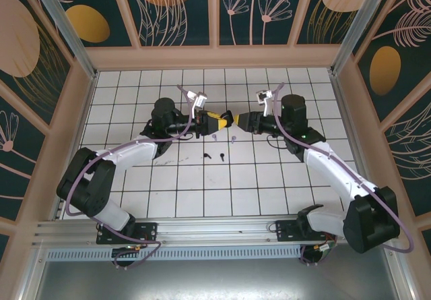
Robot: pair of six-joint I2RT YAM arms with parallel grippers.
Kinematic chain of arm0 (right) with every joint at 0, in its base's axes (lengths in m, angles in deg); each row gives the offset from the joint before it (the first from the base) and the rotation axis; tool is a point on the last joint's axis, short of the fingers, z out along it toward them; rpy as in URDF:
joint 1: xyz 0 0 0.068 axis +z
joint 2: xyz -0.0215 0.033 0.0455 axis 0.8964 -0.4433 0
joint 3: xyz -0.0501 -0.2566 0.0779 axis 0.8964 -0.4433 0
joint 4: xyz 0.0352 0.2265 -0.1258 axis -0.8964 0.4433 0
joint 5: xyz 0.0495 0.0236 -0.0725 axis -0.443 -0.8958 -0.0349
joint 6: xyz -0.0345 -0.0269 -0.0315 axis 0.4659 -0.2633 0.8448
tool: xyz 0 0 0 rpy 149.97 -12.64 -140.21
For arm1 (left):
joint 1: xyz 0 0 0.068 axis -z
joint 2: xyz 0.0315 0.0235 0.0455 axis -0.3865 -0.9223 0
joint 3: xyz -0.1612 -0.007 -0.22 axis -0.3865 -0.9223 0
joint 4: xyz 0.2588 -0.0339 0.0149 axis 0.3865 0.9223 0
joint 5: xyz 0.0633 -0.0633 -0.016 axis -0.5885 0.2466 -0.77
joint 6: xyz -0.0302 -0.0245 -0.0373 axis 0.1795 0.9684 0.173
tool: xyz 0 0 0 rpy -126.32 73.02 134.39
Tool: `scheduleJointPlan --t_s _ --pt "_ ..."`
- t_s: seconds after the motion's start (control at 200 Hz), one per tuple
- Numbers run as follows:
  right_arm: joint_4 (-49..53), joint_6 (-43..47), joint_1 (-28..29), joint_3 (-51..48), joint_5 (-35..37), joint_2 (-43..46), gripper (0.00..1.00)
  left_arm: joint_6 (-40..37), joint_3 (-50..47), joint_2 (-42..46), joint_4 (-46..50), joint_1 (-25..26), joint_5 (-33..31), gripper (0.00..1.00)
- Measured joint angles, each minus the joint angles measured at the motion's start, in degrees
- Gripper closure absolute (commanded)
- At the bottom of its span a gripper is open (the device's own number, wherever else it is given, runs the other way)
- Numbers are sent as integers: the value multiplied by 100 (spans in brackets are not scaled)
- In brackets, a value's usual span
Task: Insert wireless bluetooth earbuds into charging case
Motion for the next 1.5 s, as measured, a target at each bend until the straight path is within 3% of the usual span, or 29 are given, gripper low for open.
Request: scheduleJointPlan --t_s 0.761,1.116,1.321,1.501 --pt "-175 -13 122 76 -28 -501 69 83 0 0 -2 -4 33 100" --pt "-173 -17 160 184 -160 -553 98 101 0 0 -4 -11 -9 100" --pt "-129 7 170 234 -120 -570 100 61 0 0 2 -15 -96 50" --pt "155 197 164 380 177 -575 100 -247 0 37 293 -4 -431 35"
